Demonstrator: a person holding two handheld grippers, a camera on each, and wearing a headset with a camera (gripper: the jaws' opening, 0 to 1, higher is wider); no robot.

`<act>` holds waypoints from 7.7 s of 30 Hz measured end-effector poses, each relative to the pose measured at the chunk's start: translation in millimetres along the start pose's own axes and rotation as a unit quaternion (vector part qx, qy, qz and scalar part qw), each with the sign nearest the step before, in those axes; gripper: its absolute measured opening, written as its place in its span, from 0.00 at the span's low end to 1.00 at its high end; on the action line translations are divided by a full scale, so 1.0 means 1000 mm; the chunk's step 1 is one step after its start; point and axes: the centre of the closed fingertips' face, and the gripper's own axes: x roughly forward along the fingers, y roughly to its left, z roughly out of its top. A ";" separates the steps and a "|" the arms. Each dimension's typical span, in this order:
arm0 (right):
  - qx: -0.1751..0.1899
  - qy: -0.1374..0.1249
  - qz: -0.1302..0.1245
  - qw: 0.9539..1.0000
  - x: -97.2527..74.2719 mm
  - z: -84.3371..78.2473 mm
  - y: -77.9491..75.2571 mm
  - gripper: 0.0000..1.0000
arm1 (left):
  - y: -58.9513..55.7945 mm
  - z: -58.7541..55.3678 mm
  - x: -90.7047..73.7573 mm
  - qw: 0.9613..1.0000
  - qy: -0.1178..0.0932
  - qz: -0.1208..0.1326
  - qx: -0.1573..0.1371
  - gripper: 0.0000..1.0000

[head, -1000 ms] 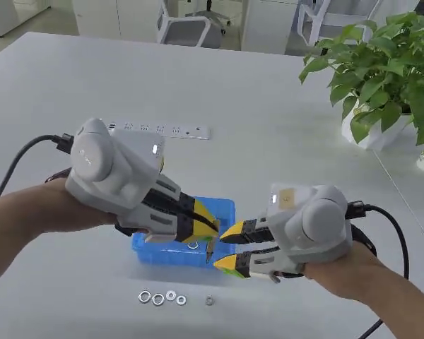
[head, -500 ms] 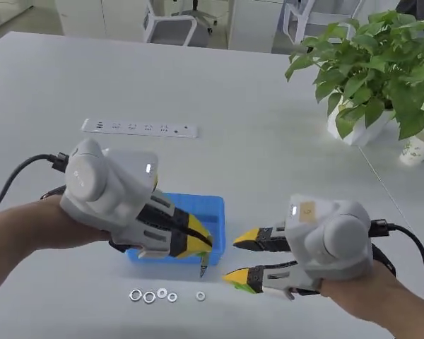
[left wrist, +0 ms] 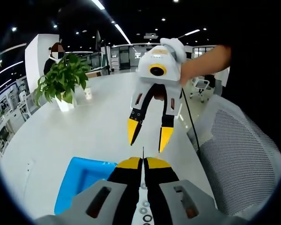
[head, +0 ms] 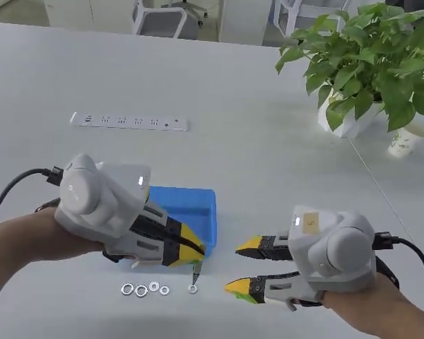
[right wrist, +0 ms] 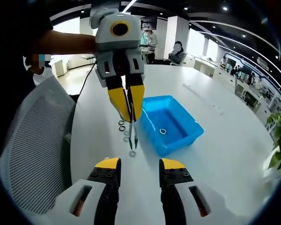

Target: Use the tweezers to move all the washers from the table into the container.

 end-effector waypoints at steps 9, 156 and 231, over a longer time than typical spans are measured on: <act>0.008 0.005 -0.002 1.000 -0.001 -0.007 0.002 0.33 | -0.002 -0.009 0.004 1.000 -0.001 -0.001 -0.010 0.06; -0.054 -0.006 0.079 0.995 0.049 0.020 0.016 0.09 | 0.004 -0.031 -0.040 0.995 -0.005 0.051 -0.081 0.30; -0.084 -0.004 0.083 0.993 0.105 0.034 -0.065 0.09 | 0.059 -0.026 -0.073 0.984 -0.041 0.119 -0.124 0.53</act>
